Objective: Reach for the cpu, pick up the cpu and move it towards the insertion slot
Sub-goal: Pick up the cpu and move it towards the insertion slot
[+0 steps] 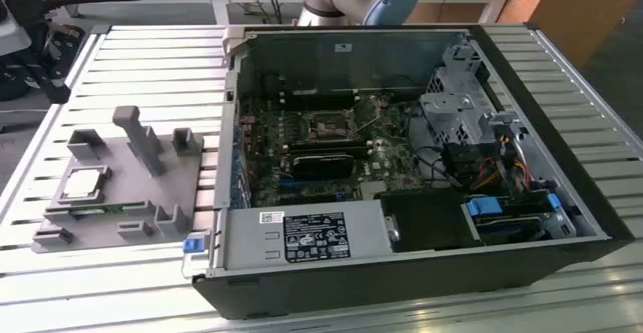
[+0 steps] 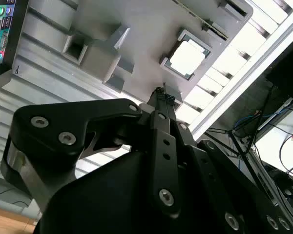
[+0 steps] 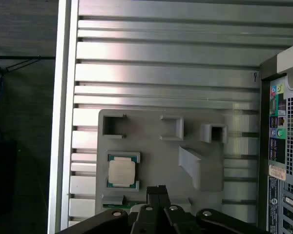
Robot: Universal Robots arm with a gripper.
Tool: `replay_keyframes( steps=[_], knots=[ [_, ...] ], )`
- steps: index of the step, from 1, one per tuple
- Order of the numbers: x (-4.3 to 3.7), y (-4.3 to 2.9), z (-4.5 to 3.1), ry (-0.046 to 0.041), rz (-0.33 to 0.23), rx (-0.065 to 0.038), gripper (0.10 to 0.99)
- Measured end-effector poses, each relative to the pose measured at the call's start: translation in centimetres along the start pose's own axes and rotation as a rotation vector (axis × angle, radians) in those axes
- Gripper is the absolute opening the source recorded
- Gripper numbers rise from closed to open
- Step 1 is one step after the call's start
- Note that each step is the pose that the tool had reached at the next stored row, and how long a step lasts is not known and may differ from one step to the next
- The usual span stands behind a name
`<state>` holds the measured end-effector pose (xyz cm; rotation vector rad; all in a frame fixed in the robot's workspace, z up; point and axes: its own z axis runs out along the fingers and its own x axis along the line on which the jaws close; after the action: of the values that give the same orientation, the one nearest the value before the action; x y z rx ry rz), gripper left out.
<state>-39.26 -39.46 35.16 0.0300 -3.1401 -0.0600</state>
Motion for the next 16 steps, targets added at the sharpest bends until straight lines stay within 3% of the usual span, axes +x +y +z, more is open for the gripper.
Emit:
replay_keyframes(
  steps=[6, 9, 11, 16],
  knots=[
    [0.13, 0.0, 0.0, 0.0001, 0.0, 0.0, 0.106],
    [1.19, 0.02, 0.01, -0.0001, 0.0, 0.0, 0.106],
    [2.43, -0.01, 0.09, -0.0008, 0.0, 0.0, 0.106],
    [2.59, -0.07, 0.33, -0.0009, 0.0, 0.001, 0.106]
  ],
)
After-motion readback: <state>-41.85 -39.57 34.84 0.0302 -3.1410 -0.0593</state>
